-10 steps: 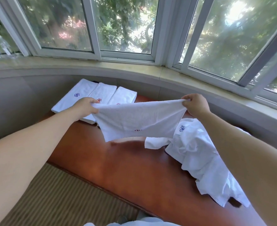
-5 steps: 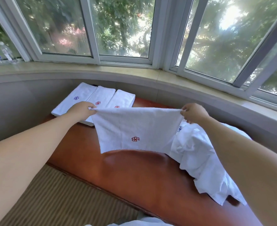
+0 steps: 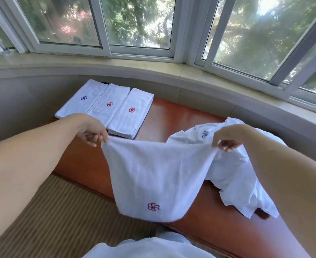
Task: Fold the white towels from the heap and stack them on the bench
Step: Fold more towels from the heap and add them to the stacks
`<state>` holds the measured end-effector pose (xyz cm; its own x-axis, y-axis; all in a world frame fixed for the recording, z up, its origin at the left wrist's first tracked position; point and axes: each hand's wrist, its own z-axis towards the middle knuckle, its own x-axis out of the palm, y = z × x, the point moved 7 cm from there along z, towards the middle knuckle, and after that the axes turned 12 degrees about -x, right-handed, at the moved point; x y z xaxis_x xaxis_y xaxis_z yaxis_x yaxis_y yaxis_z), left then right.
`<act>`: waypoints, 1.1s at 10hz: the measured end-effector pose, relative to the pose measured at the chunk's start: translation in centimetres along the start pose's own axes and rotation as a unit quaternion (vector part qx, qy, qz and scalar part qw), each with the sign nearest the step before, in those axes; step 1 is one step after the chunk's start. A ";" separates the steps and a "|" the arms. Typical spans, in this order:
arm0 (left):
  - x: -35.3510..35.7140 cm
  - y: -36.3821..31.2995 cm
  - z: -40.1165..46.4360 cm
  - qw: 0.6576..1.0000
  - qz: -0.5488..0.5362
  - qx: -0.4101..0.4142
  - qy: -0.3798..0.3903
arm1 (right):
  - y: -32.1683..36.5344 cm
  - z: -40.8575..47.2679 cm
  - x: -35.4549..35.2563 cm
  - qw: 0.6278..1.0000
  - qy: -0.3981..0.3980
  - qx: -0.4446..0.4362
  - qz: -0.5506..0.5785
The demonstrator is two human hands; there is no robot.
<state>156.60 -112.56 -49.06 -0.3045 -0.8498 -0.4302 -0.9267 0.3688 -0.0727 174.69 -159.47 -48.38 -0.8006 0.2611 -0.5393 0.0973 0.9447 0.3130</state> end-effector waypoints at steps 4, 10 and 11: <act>11.7 -0.1 9.6 0.976 -0.198 0.083 -0.042 | 0.7 10.0 13.5 0.985 -0.077 -0.101 0.116; 21.8 8.6 22.5 0.988 -0.069 -0.080 -0.110 | -13.3 17.1 23.4 0.976 -0.174 0.060 0.118; 22.2 8.9 22.9 0.990 -0.066 -0.080 -0.092 | -13.4 17.4 23.2 0.975 -0.185 0.035 0.115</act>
<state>146.64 -119.53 -79.89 -0.1461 -0.7980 -0.5847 -0.9833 0.1822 -0.0031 165.06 -162.61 -78.67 -0.4854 0.5083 -0.7113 0.2993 0.8611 0.4111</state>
